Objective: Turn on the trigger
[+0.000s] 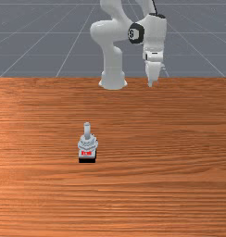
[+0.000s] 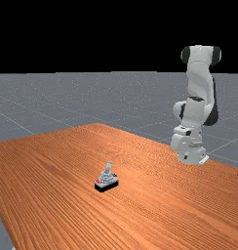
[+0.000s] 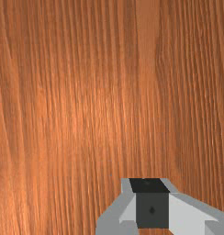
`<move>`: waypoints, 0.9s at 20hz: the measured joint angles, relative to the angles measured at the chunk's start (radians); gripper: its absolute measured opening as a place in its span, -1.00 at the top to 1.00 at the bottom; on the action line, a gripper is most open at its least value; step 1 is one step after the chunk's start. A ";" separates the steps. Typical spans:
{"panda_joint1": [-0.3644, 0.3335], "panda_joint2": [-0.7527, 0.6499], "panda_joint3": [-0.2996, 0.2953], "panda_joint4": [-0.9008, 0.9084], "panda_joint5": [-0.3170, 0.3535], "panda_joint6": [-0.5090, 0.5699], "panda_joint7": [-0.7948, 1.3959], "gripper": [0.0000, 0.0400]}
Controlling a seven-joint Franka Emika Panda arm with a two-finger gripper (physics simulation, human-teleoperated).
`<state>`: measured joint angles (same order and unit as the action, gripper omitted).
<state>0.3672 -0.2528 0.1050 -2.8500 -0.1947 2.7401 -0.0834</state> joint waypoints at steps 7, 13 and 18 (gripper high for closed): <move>0.059 -0.092 -0.324 -0.051 0.195 -0.124 -0.443 1.00; -0.134 -0.121 -0.379 -0.066 0.061 -0.144 -0.421 1.00; -0.176 -0.119 -0.445 -0.057 0.031 -0.151 -0.532 1.00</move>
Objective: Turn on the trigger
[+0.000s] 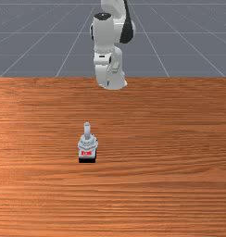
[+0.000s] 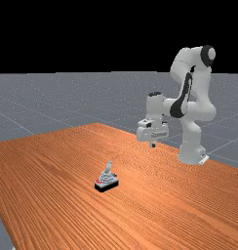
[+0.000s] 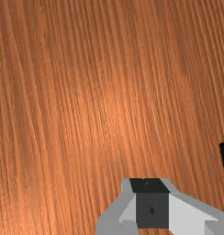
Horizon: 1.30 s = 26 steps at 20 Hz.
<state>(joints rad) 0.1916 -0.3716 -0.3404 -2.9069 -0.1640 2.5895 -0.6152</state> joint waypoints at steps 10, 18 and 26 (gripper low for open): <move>0.110 0.290 -0.050 0.292 0.188 0.001 -0.220 1.00; 0.139 0.335 -0.018 0.341 0.220 0.001 -0.182 1.00; 0.146 0.405 -0.008 0.425 0.260 -0.013 -0.187 1.00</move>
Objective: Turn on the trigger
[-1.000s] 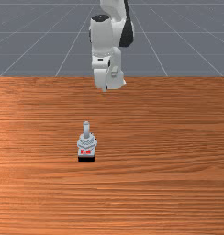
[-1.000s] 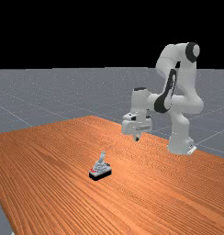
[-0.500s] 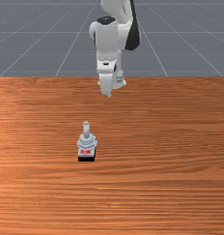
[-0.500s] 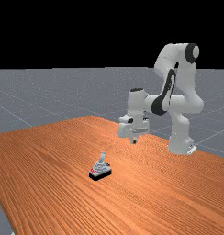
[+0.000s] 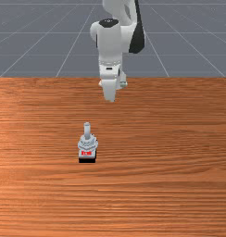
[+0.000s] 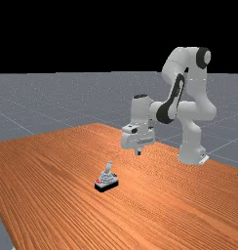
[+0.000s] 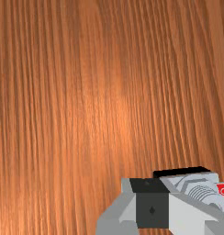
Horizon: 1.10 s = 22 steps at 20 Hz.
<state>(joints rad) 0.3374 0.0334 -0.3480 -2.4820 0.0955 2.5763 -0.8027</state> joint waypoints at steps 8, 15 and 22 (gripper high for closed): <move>-0.004 0.056 -0.028 -0.006 0.010 0.059 0.146 1.00; -0.057 0.086 -0.026 0.037 0.064 0.037 -0.105 1.00; -0.052 0.136 -0.023 0.056 0.081 0.069 -0.055 1.00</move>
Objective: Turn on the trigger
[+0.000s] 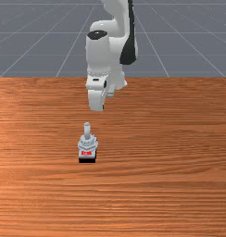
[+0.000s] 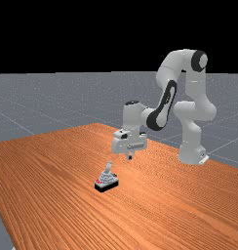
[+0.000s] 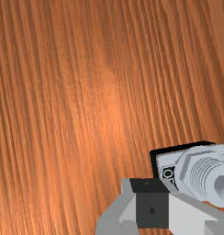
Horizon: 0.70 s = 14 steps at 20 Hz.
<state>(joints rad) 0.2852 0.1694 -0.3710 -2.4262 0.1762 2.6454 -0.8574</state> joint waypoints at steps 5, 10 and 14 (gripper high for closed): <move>-0.007 0.012 -0.008 0.003 0.011 0.005 0.012 1.00; -0.043 0.031 0.014 0.033 0.037 -0.013 -0.138 1.00; -0.067 0.096 0.039 0.133 0.057 -0.054 -0.205 1.00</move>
<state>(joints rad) 0.2186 0.2655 -0.3325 -2.2932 0.2336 2.5915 -1.0628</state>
